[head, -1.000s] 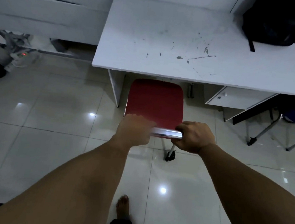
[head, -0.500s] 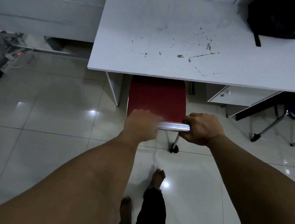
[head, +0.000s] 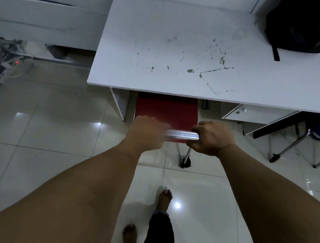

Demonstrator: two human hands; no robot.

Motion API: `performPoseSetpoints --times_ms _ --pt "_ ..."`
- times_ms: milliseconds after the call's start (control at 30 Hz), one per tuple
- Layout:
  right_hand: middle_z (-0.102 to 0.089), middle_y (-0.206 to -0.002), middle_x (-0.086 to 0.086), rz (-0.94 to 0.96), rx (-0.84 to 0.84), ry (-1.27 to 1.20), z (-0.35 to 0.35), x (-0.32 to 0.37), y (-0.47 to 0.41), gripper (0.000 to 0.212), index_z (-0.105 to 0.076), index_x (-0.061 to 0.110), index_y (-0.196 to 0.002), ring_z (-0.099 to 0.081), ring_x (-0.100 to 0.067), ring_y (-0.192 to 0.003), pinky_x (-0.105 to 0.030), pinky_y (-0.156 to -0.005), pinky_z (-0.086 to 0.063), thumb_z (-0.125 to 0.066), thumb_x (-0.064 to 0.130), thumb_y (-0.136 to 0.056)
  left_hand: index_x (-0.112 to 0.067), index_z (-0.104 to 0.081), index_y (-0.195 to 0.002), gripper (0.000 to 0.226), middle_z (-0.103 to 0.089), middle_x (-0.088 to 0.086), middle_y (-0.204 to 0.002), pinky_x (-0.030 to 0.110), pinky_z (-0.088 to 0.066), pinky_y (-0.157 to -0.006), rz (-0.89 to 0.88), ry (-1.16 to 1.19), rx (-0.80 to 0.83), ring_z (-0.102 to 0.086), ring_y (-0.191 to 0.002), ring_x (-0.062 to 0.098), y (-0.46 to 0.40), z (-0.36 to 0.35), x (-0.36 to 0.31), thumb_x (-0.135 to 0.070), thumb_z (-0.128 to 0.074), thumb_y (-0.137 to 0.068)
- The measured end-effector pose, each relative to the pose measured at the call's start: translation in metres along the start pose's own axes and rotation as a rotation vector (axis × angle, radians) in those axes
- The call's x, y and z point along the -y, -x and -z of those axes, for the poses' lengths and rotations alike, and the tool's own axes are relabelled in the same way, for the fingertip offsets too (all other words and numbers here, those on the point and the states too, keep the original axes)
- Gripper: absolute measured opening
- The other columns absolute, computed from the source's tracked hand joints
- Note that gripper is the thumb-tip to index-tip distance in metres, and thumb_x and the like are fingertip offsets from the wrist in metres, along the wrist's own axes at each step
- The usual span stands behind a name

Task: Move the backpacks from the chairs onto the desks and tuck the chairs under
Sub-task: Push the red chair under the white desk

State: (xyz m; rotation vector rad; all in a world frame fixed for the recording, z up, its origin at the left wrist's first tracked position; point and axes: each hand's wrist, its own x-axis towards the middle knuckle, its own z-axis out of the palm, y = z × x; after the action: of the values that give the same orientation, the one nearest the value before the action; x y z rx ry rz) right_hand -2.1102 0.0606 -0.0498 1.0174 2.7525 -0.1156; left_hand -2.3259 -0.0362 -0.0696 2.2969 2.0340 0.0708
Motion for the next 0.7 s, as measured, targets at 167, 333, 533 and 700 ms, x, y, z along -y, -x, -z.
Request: performPoseSetpoints --times_ms 167,333,533,700 --pt "-0.064 -0.084 0.007 -0.01 -0.002 -0.025 0.003 -0.014 -0.017 0.043 -0.072 0.031 -0.104 -0.058 -0.015 -0.065 -0.027 -0.058 -0.052 -0.054 0.065 -0.084 -0.037 -0.062 -0.123 0.04 -0.073 -0.007 -0.084 0.035 -0.055 -0.068 0.029 -0.018 -0.016 -0.067 -0.068 0.019 -0.021 -0.005 0.003 -0.047 -0.061 -0.084" --pt "-0.066 -0.086 0.009 0.008 -0.016 -0.013 0.008 -0.027 -0.035 0.045 -0.073 0.034 -0.104 -0.059 -0.016 -0.068 -0.027 -0.058 -0.05 -0.053 0.068 -0.082 -0.039 -0.063 -0.121 0.04 -0.072 -0.006 -0.08 0.033 -0.053 -0.067 0.024 -0.002 -0.014 -0.066 -0.067 0.02 -0.039 0.0 0.01 -0.046 -0.063 -0.082" --pt "-0.068 -0.088 0.008 0.043 -0.044 -0.028 0.014 -0.034 -0.07 0.049 -0.073 0.033 -0.102 -0.061 -0.017 -0.073 -0.026 -0.058 -0.04 -0.051 0.071 -0.082 -0.042 -0.066 -0.119 0.044 -0.074 -0.005 -0.082 0.03 -0.053 -0.066 0.059 -0.04 0.01 -0.068 -0.071 0.021 -0.066 0.014 0.039 -0.045 -0.068 -0.075" --pt "-0.07 -0.09 0.005 0.064 -0.029 -0.037 0.021 -0.051 -0.102 0.048 -0.071 0.033 -0.104 -0.063 -0.02 -0.077 -0.028 -0.063 -0.039 -0.051 0.071 -0.083 -0.035 -0.073 -0.111 0.041 -0.075 -0.003 -0.08 0.029 -0.051 -0.061 0.047 -0.025 -0.039 -0.07 -0.067 0.023 -0.095 0.016 0.055 -0.038 -0.075 -0.07"
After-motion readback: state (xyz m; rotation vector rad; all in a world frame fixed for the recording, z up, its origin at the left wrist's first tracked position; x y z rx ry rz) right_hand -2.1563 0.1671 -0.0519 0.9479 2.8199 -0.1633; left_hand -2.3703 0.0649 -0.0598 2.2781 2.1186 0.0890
